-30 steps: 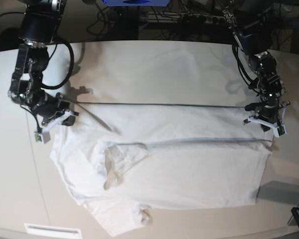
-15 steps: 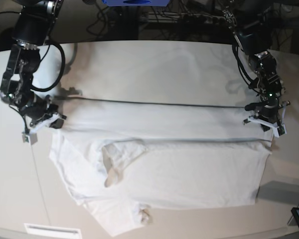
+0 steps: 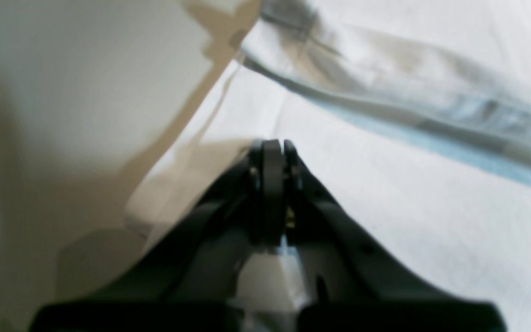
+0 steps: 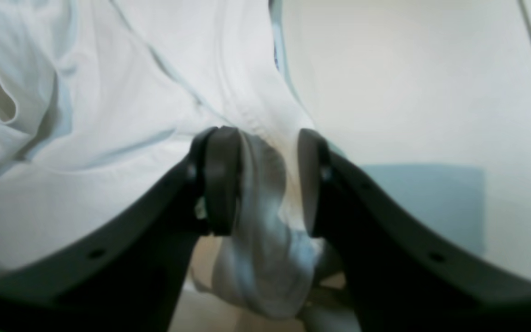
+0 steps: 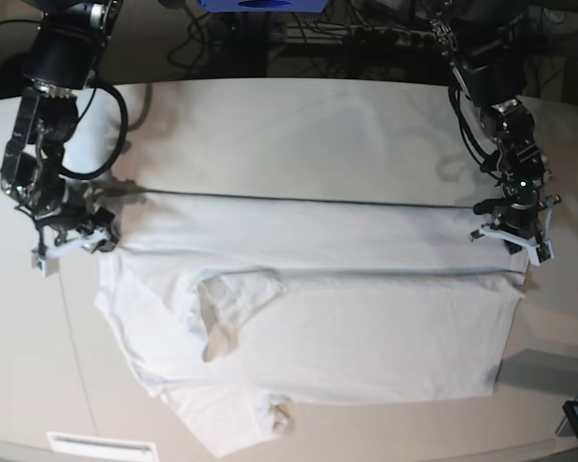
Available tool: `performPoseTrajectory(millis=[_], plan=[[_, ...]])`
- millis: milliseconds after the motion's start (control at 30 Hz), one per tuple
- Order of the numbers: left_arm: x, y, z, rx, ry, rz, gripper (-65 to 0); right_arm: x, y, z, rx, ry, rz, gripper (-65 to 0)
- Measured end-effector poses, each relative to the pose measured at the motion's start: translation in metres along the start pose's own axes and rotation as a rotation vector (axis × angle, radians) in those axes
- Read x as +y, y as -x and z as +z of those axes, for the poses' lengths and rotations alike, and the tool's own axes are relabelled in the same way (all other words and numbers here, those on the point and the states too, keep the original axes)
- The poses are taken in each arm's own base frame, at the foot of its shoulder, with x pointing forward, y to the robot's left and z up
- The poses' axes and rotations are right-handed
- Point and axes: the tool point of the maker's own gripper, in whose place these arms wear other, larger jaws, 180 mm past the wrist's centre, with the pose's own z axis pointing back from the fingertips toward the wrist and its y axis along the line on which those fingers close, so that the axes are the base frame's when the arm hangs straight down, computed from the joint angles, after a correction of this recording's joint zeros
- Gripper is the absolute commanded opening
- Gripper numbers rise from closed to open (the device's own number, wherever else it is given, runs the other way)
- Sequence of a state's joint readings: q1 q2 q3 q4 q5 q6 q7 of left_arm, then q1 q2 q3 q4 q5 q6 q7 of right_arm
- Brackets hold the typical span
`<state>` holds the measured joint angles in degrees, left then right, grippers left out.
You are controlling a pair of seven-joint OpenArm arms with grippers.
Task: Fold the T-shirt properly
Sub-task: 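Hold the folded edge with both grippers and drag the shirt toward the robot, then keep pulling the folded edge with both grippers to smooth the shirt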
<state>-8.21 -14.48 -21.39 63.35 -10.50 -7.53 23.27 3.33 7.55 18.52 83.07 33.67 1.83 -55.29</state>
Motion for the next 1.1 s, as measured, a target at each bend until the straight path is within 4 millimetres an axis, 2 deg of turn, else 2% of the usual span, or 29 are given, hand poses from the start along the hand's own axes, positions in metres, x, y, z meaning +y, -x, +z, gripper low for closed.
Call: performPoseTrajectory(millis=[100,267,367,467,500,567,633,667,733,800,867,1000,1100], plan=[[0.000,-0.002,0.001,-0.003,0.000,-0.002,-65.0,-0.005,-0.011,0.000,-0.065,0.022,0.003,-40.8],[0.002,-0.003,0.013,0.015,-0.008,-0.038,-65.0,-0.027,-0.021,0.005,-0.142,0.110,-0.030,-40.8],[0.002,-0.016,0.023,-0.023,-0.012,-0.063,-65.0,-0.039,-0.028,0.015,-0.189,0.201,-0.028,-40.8],[-0.001,-0.041,0.033,-0.099,-0.009,-0.080,-65.0,-0.024,-0.037,0.033,-0.248,0.157,0.046,-42.1],[-0.002,-0.047,0.037,-0.120,-0.006,-0.083,-65.0,-0.014,-0.041,0.038,-0.264,0.127,0.099,-44.5],[-0.003,-0.059,0.046,-0.162,-0.005,-0.096,-65.0,0.019,-0.046,0.048,-0.298,0.043,0.239,-54.0],[-0.007,-0.063,0.049,-0.181,-0.005,-0.084,-65.0,0.060,-0.033,0.048,-0.282,-0.081,0.379,-63.4],[-0.008,-0.063,0.048,-0.179,-0.007,-0.076,-65.0,0.077,-0.021,0.046,-0.258,-0.130,0.423,-64.0],[-0.014,-0.058,0.045,-0.164,0.016,-0.076,-65.0,0.091,0.008,0.037,-0.175,-0.167,0.459,-63.8],[-0.014,-0.048,0.041,-0.136,0.016,-0.073,-65.0,0.093,0.032,0.029,-0.104,-0.177,0.476,-64.0],[-0.013,-0.038,0.038,-0.109,0.012,-0.072,-65.0,0.094,0.042,0.026,-0.082,-0.183,0.477,-64.1],[-0.011,-0.024,0.030,-0.064,0.008,-0.065,-65.0,0.093,0.049,0.018,-0.065,-0.188,0.428,-64.1],[-0.010,-0.022,0.023,-0.051,0.006,-0.056,-65.0,0.079,0.050,0.005,-0.031,-0.150,0.405,-64.1]])
